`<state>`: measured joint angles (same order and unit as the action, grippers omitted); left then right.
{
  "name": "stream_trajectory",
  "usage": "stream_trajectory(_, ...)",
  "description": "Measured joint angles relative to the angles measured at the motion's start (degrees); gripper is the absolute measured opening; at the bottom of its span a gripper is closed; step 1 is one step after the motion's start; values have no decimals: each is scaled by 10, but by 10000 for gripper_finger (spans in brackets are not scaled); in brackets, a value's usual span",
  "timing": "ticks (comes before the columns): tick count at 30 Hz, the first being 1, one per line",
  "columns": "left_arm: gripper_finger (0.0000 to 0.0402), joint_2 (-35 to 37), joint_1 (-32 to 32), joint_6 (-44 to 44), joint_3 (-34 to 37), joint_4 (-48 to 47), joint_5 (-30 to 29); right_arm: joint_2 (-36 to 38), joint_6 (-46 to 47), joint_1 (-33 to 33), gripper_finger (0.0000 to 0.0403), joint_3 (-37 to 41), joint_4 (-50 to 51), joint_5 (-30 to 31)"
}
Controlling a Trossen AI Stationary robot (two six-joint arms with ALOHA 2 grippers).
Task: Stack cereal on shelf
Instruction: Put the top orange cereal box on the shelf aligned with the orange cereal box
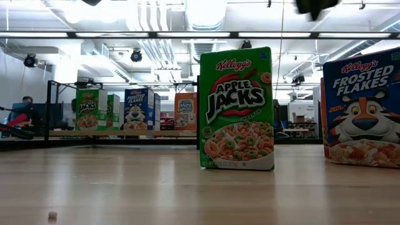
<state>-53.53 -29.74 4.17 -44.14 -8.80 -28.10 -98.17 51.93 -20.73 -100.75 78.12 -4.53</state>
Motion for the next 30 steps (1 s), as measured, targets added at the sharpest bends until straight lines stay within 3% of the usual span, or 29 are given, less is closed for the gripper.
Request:
stream_trajectory(7, 0, 9, 0, -34, 0, 0, 0, 0, 104, -41, 12, 3, 120, 1)
stream_trajectory(15, 0, 10, 0, -41, -1, 0, 0, 6, 60, -31, 12, 24, 116, 17)
stream_trajectory(24, 0, 10, 0, -40, -1, 0, 0, 49, 16, -1, 16, 109, 110, 62)
stream_trajectory(30, 0, 10, 0, -48, -1, 3, 0, 92, 22, 25, 76, 153, 56, 63)
